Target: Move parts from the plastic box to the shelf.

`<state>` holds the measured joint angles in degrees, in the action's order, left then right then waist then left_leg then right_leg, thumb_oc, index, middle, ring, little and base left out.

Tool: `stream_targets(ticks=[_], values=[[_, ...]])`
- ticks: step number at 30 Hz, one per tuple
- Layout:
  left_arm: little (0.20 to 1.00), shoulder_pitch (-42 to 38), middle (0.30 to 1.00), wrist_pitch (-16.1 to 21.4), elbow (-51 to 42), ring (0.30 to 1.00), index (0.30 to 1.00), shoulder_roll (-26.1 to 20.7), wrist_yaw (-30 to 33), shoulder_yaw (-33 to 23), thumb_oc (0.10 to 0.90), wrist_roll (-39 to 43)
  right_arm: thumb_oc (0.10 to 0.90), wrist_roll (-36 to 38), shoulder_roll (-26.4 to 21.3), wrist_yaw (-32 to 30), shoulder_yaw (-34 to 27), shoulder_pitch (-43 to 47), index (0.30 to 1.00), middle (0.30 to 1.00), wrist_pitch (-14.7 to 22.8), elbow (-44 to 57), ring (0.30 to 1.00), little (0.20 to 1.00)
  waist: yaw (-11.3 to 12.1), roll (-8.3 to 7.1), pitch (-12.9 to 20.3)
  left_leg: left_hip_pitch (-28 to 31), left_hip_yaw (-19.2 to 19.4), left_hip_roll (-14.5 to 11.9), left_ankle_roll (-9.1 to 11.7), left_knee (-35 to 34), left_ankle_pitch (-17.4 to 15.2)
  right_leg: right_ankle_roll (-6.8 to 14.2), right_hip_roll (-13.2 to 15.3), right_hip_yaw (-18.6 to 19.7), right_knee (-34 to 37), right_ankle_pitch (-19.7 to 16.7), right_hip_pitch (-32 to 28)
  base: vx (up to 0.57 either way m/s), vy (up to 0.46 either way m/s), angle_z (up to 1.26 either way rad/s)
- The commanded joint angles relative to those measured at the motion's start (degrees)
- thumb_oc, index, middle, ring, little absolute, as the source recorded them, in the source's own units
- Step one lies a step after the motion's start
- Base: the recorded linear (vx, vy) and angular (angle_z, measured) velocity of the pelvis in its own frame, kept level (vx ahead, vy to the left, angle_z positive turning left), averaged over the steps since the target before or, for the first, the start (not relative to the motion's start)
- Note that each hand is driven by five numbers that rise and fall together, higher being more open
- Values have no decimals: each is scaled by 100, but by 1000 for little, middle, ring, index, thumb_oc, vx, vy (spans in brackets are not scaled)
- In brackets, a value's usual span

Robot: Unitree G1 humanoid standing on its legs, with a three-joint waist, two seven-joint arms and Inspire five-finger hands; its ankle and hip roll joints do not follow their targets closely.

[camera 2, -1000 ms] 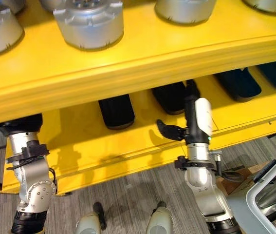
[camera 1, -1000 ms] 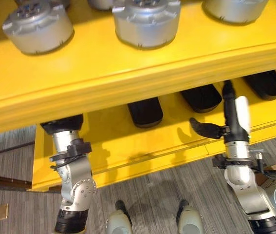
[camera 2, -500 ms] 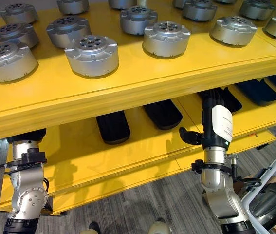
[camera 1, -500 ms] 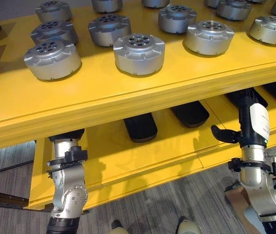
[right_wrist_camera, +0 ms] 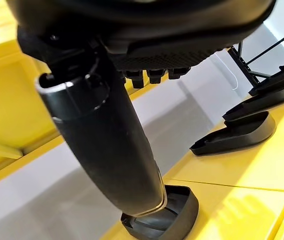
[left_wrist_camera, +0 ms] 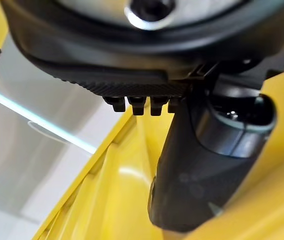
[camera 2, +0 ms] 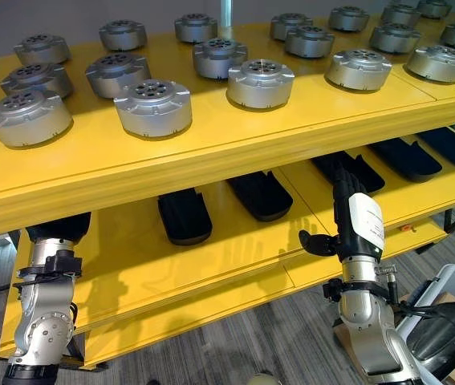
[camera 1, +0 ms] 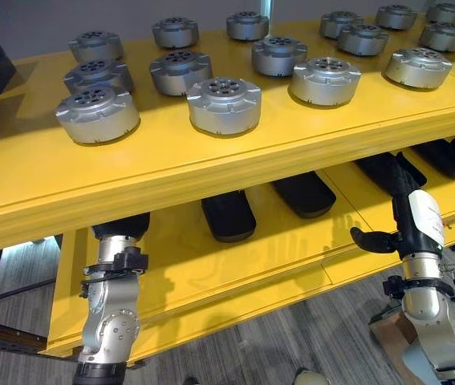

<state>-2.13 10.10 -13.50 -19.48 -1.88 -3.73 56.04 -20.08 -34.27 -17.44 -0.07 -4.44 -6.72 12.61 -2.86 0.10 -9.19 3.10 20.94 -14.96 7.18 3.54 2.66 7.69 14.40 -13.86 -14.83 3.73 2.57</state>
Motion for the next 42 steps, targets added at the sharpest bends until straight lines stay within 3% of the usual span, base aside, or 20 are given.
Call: stream_targets(ticks=[1,6,9,13,14,15,16,17,18,19,21,25,28,29,31,32,35,37,38,42], values=[[1000,-598,1000,56,-501,1000,1000,-370,-701,249,900,15,900,14,-407,-341,-208,682,1000,1000,357,334,1000,1000,-85,-24,215,267,-64,-624,126,134,-18,-219,-104,17,209,295,-507,31,-69,0],[1000,-635,1000,-82,-478,1000,1000,-384,-738,375,900,82,900,-37,-436,-413,-125,787,1000,1000,462,267,1000,1000,-53,28,110,162,-179,-623,102,398,-85,-306,-209,60,-109,460,-375,45,-123,-3],[1000,-706,1000,-50,-472,1000,1000,-349,-690,479,900,200,900,-15,-502,-378,-27,987,1000,1000,526,244,1000,1000,1,71,-7,22,-299,-763,170,626,63,-405,-341,64,-478,686,-231,58,-224,-2],[1000,-808,1000,-5,-479,1000,1000,-299,-416,532,900,255,900,122,-600,-178,66,1305,1000,1000,481,195,1000,1000,57,132,-151,-152,-480,-1117,325,631,612,-531,-578,91,-900,942,7,46,-214,-2],[1000,-789,1000,-22,-466,1000,1000,-282,-410,530,900,268,900,151,-627,-131,114,1418,1000,1000,479,214,1000,1000,94,129,-214,-228,-578,-1364,426,465,1081,-557,-670,86,-1001,994,102,17,-155,0],[1000,-782,1000,-27,-469,1000,1000,-273,-434,523,900,280,900,151,-629,-125,116,1441,1000,1000,483,213,1000,1000,95,129,-225,-244,-587,-1422,452,408,1199,-564,-684,66,-1018,996,128,-16,-198,5],[1000,-753,1000,-53,-491,1000,1000,-238,-511,499,900,411,900,172,-655,-97,93,1482,1000,1000,491,247,1000,1000,75,104,-267,-335,-456,-1654,528,301,1545,-576,-661,-51,-1036,983,194,-55,-113,6],[1000,-750,1000,-83,-497,1000,1000,-229,-561,494,900,447,900,170,-675,-93,68,1477,1000,1000,477,272,1000,1000,47,95,-281,-373,-314,-1749,557,290,1638,-585,-629,-136,-1038,977,210,-131,-196,24],[1000,-769,1000,-207,-501,1000,1000,-220,-681,495,900,497,900,181,-783,-78,-69,1424,1000,1000,466,352,1000,1000,-113,70,-329,-400,384,-2014,709,310,1709,-604,-456,-534,-1096,1015,243,-115,-147,32],[1000,-771,1000,-229,-504,1000,1000,-226,-695,491,900,500,900,207,-815,-74,-103,1406,1000,1000,483,365,1000,1000,-139,64,-346,-384,504,-2014,710,320,1678,-606,-417,-615,-1130,1037,251,-159,-200,104],[1000,-722,1000,-226,-538,1000,1000,-310,-744,478,900,710,900,353,-977,-71,-225,1260,1000,1000,599,432,1000,1000,-168,39,-448,-388,758,-1892,688,521,1457,-639,-316,-841,-1278,1106,337,-132,-216,109],[1000,-701,1000,-240,-475,1000,1000,-362,-929,562,900,907,900,520,-1124,-120,-190,1167,1000,1000,633,380,1000,1000,-75,-27,-554,-666,683,-1499,521,1746,723,-773,-528,-876,-844,1020,226,-91,-262,42],[1000,-814,1000,-255,-438,1000,1000,-307,-1021,742,900,923,900,577,-1147,-228,-72,1381,1000,1000,594,136,1000,1000,-11,-113,-580,-917,445,-789,254,2768,-84,-843,-776,-707,-211,796,81,-101,-166,11],[1000,-826,1000,-253,-433,1000,1000,-289,-1021,757,900,914,900,570,-1140,-227,-55,1410,1000,1000,583,117,1000,1000,-8,-117,-573,-931,409,-677,226,2853,-179,-841,-803,-687,-125,765,68,-99,-22,10],[1000,-900,1000,-256,-383,1000,1000,-155,-1013,827,900,813,900,530,-1101,-257,34,1531,1000,1000,517,53,1000,1000,-6,-177,-519,-995,344,-116,51,3189,-350,-893,-899,-606,344,472,55,-225,16,-8],[1000,-962,1000,-231,-308,1000,1000,-30,-1042,903,900,721,900,476,-1033,-281,64,1554,1000,1000,499,-16,1000,1000,-47,-175,-444,-911,273,210,3,3212,-517,-858,-939,-536,540,312,91,-216,36,-1],[1000,-1032,1000,-212,-257,1000,1000,114,-1068,987,900,603,900,392,-950,-341,10,1527,1000,1000,530,-33,1000,1000,-126,-171,-344,-606,260,510,-100,2829,-694,-741,-909,-473,680,71,257,-188,116,-7],[1000,-1082,1000,-211,-273,1000,1000,160,-989,1036,900,570,900,332,-895,-353,-66,1472,1000,1000,508,14,1000,1000,-169,-159,-273,-335,160,848,-320,2143,-1120,-509,-774,-446,635,-192,533,-199,173,19],[1000,-1121,1000,-289,-272,1000,1000,161,-916,1040,900,524,900,282,-815,-346,-150,1363,1000,1000,454,54,1000,1000,-236,-189,-216,-100,159,1044,-557,1613,-1532,-314,-592,-389,601,-442,747,-206,175,19],[1000,-1128,1000,-239,-167,1000,1000,209,-977,1113,900,371,900,230,-664,-329,-264,1130,1000,1000,408,63,1000,1000,-258,-273,-165,46,69,1294,-785,1260,-1946,5,-273,-246,727,-846,843,-228,109,38]])
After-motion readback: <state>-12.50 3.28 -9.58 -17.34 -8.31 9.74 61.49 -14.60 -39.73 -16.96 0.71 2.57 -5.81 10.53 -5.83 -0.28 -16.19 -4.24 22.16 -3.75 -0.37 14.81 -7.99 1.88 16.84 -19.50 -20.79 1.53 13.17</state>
